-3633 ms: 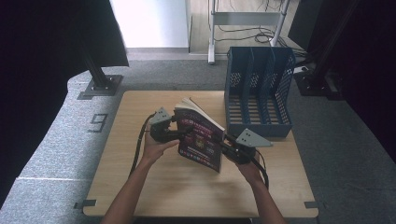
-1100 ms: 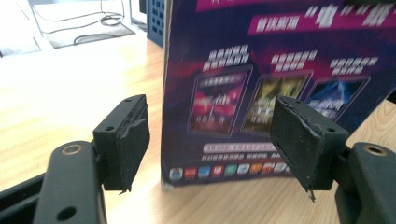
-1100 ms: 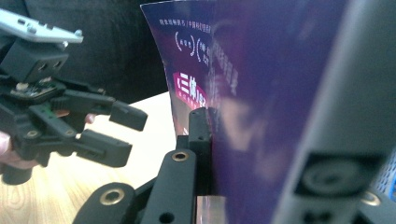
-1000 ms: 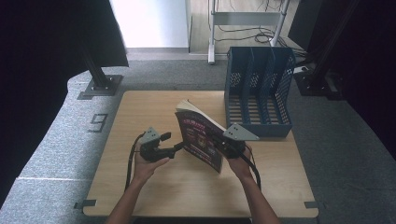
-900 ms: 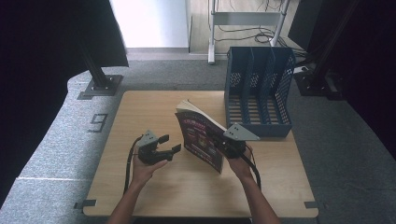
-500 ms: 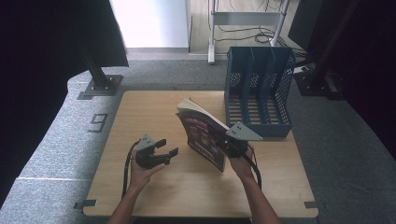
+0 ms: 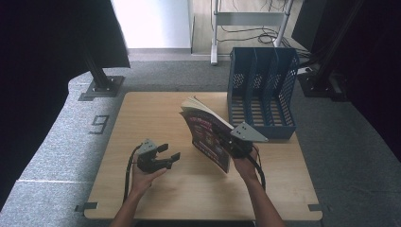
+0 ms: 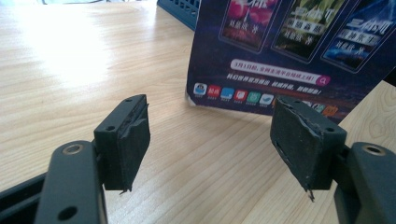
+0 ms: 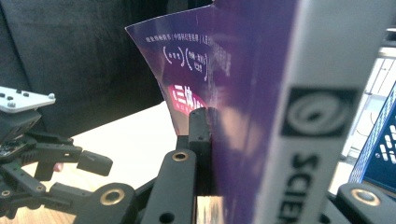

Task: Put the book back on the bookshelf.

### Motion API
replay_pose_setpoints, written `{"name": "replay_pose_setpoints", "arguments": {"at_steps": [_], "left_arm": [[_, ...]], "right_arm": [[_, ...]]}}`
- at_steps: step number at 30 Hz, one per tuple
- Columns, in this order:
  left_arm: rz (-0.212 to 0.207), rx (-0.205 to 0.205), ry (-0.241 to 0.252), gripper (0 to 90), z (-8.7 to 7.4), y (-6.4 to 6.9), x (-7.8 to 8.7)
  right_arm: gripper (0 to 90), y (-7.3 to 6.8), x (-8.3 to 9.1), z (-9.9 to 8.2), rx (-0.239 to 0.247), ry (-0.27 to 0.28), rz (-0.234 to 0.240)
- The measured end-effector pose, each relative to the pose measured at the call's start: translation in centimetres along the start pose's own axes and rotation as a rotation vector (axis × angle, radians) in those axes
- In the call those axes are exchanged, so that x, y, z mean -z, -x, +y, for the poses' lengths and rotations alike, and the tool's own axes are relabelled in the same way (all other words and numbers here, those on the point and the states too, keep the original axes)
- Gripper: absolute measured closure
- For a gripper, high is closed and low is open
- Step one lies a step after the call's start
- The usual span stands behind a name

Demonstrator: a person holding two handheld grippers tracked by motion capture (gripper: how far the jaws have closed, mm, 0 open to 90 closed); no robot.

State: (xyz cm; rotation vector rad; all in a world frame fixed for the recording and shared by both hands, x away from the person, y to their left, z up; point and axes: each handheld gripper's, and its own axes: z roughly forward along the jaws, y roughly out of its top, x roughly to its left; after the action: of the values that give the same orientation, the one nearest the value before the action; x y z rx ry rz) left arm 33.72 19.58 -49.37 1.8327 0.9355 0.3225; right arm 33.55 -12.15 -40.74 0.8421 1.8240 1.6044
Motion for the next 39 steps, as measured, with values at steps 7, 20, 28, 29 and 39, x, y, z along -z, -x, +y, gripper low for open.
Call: {"name": "replay_pose_setpoints", "arguments": {"at_steps": [7,20,28,29,39], "left_arm": [[0.002,0.013,-0.007,28.7,-0.4,-0.1,0.3],[0.013,0.037,0.001,28.8,-0.5,-0.4,0.9],[0.017,0.041,-0.012,29.0,-0.7,-0.5,0.8],[0.016,0.045,-0.009,29.0,-0.6,-0.5,0.9],[0.045,0.056,0.004,29.6,-0.7,-0.9,1.3]], "right_arm": [[81.7,0.1,0.2,0.5,0.004,0.022,0.002],[81.7,1.1,0.9,2.3,-0.001,0.052,-0.037],[81.7,2.0,1.5,3.5,-0.014,0.074,-0.073],[81.7,2.1,1.6,3.6,-0.015,0.075,-0.075],[81.8,2.7,1.7,4.9,-0.017,0.085,-0.099]]}}
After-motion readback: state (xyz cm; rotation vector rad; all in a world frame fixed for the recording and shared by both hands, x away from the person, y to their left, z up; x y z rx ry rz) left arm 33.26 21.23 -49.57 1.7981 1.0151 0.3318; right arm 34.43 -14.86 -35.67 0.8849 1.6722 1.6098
